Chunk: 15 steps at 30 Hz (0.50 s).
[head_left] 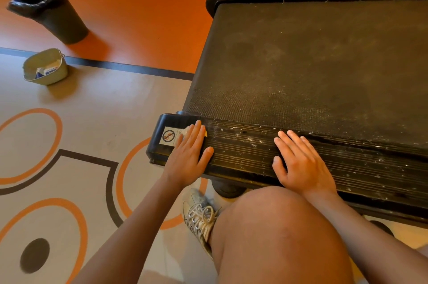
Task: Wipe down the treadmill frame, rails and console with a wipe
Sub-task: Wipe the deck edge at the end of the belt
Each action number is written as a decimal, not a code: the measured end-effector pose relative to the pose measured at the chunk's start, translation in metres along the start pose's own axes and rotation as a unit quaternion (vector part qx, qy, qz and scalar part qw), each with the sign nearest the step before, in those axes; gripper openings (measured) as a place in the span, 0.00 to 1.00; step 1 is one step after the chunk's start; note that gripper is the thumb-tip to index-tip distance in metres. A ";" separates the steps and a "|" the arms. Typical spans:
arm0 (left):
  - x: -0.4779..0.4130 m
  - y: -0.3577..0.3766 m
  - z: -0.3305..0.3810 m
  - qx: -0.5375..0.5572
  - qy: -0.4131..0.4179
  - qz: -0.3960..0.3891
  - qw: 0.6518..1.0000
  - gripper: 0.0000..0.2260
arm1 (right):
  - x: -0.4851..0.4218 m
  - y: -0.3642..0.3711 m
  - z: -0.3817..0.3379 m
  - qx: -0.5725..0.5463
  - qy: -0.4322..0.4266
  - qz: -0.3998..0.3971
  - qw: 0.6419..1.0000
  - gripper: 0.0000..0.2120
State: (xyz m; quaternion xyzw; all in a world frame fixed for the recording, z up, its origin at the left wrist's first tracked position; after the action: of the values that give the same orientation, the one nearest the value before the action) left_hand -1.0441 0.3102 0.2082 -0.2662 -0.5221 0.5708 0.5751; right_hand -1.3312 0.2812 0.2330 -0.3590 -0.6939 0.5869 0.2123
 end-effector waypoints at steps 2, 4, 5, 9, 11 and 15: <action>-0.016 -0.003 0.011 -0.019 0.019 -0.003 1.000 0.31 | 0.001 0.000 0.000 0.001 -0.001 0.000 1.000 0.29; -0.028 -0.003 0.019 -0.037 0.038 -0.003 0.999 0.32 | 0.001 0.000 0.000 0.001 -0.001 0.000 1.000 0.29; -0.031 -0.002 0.022 -0.045 0.046 -0.004 0.998 0.31 | 0.001 0.000 0.001 0.001 -0.001 -0.001 1.000 0.29; -0.012 -0.001 0.012 -0.043 0.052 0.009 0.998 0.31 | 0.001 0.001 0.001 0.001 -0.001 0.001 1.000 0.28; 0.004 0.003 0.006 -0.033 0.037 0.013 0.999 0.31 | 0.001 0.001 0.001 0.000 0.000 -0.001 1.000 0.28; 0.009 0.007 0.006 -0.017 0.004 0.019 1.000 0.30 | 0.001 0.000 0.000 0.004 0.000 0.003 1.000 0.28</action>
State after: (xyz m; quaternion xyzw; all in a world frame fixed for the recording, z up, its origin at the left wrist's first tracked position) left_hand -1.0540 0.3184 0.2063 -0.2886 -0.5243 0.5714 0.5615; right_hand -1.3313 0.2821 0.2330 -0.3600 -0.6908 0.5901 0.2121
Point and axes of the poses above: each hand's wrist, its own x-axis away from the middle knuckle, its own y-axis out of the palm, z = x × y, the point moved 5 cm from there along -x, towards the middle knuckle, and after that the axes turned 15 degrees about -y, right-handed, at the moved point
